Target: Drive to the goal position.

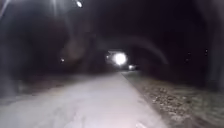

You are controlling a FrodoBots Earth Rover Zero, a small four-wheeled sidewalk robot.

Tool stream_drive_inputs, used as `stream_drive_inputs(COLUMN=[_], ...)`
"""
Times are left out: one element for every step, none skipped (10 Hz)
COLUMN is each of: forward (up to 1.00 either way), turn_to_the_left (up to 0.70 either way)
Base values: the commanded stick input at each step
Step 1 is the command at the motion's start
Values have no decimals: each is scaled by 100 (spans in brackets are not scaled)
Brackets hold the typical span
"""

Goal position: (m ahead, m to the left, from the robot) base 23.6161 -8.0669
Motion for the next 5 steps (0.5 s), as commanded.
stream_drive_inputs(forward=[100,100,100,100,100], turn_to_the_left=[0,0,0,0,0])
